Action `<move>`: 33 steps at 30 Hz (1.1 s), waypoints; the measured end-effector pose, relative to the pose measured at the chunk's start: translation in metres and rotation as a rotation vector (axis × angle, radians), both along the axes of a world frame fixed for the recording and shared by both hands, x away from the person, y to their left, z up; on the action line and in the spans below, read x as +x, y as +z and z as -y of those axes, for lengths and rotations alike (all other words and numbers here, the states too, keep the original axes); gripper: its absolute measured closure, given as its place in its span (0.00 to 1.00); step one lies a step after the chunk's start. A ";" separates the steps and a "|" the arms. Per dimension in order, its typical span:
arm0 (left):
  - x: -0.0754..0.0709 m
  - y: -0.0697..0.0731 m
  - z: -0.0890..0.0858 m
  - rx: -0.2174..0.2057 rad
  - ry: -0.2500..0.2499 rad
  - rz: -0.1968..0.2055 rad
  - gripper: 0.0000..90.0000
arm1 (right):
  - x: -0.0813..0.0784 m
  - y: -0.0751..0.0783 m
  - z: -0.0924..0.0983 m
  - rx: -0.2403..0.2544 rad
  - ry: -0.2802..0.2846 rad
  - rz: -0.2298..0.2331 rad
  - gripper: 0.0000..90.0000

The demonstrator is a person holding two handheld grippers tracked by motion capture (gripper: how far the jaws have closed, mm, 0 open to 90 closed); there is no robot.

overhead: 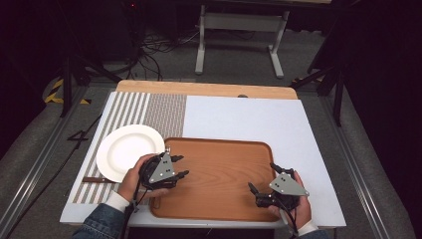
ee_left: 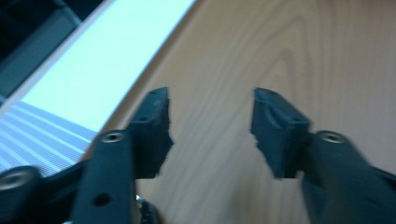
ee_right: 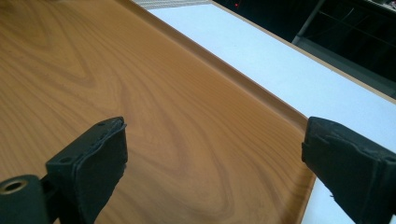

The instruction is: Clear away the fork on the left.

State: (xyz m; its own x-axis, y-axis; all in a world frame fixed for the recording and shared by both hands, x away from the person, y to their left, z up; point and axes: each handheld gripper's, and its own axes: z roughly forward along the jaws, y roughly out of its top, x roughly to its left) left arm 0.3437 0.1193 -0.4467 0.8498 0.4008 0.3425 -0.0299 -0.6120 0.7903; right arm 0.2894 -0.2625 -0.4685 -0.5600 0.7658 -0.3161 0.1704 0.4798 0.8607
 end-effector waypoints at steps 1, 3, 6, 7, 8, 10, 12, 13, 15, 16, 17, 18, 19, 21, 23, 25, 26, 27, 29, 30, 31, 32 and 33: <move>0.000 0.002 -0.002 -0.029 0.005 0.001 0.46 | 0.000 0.000 0.000 0.000 0.000 0.001 0.09; -0.002 0.004 -0.003 -0.048 0.020 0.022 0.36 | -0.001 0.001 -0.001 0.001 0.003 0.006 0.08; -0.005 0.008 -0.007 -0.080 0.020 0.043 0.29 | -0.002 0.001 -0.001 0.001 0.006 0.010 0.08; -0.006 0.009 -0.008 -0.087 0.021 0.047 0.27 | -0.002 0.002 -0.001 0.001 0.009 0.013 0.08; -0.007 0.010 -0.008 -0.092 0.021 0.049 0.25 | -0.002 0.002 -0.001 0.001 0.009 0.014 0.08; -0.009 0.013 -0.009 -0.100 0.026 0.068 0.22 | -0.003 0.002 -0.001 0.003 0.009 0.017 0.08; -0.011 0.014 -0.011 -0.110 0.023 0.072 0.18 | -0.003 0.003 -0.001 0.005 0.010 0.021 0.08; -0.012 0.015 -0.012 -0.113 0.027 0.078 0.17 | -0.003 0.003 -0.001 0.003 0.012 0.026 0.08; -0.013 0.017 -0.014 -0.122 0.029 0.080 0.14 | -0.004 0.004 -0.001 0.002 0.012 0.031 0.08; -0.014 0.018 -0.015 -0.123 0.029 0.087 0.13 | -0.004 0.004 -0.002 0.005 0.011 0.031 0.08; -0.014 0.018 -0.015 -0.123 0.029 0.087 0.13 | -0.005 0.005 -0.002 0.005 0.011 0.034 0.08; -0.016 0.019 -0.017 -0.124 0.034 0.095 0.13 | -0.005 0.005 -0.002 0.005 0.011 0.034 0.08; -0.017 0.020 -0.019 -0.126 0.032 0.098 0.11 | -0.005 0.005 -0.002 0.004 0.011 0.036 0.08; -0.018 0.020 -0.022 -0.125 0.040 0.104 0.11 | -0.005 0.005 -0.002 0.001 0.014 0.038 0.08; -0.019 0.020 -0.027 -0.139 0.039 0.106 0.11 | -0.006 0.006 -0.002 -0.001 0.015 0.040 0.08; -0.020 0.020 -0.033 -0.146 0.045 0.108 0.11 | -0.006 0.006 -0.003 0.003 0.018 0.042 0.08; -0.021 0.019 -0.036 -0.152 0.048 0.108 0.11 | -0.006 0.006 -0.003 -0.002 0.020 0.046 0.08; -0.021 0.019 -0.038 -0.156 0.049 0.106 0.11 | -0.006 0.006 -0.003 -0.001 0.020 0.047 0.08; -0.023 0.017 -0.044 -0.154 0.059 0.102 0.11 | -0.007 0.006 -0.003 0.001 0.020 0.049 0.08; -0.023 0.016 -0.047 -0.158 0.065 0.098 0.11 | -0.007 0.007 -0.003 0.000 0.020 0.052 0.08; -0.023 0.016 -0.047 -0.158 0.065 0.098 0.11 | -0.007 0.007 -0.003 -0.001 0.020 0.053 0.08; -0.025 0.015 -0.053 -0.164 0.070 0.091 0.11 | -0.007 0.007 -0.003 -0.001 0.020 0.053 0.08; -0.026 0.014 -0.056 -0.169 0.074 0.090 0.11 | -0.007 0.007 -0.003 0.000 0.022 0.053 0.08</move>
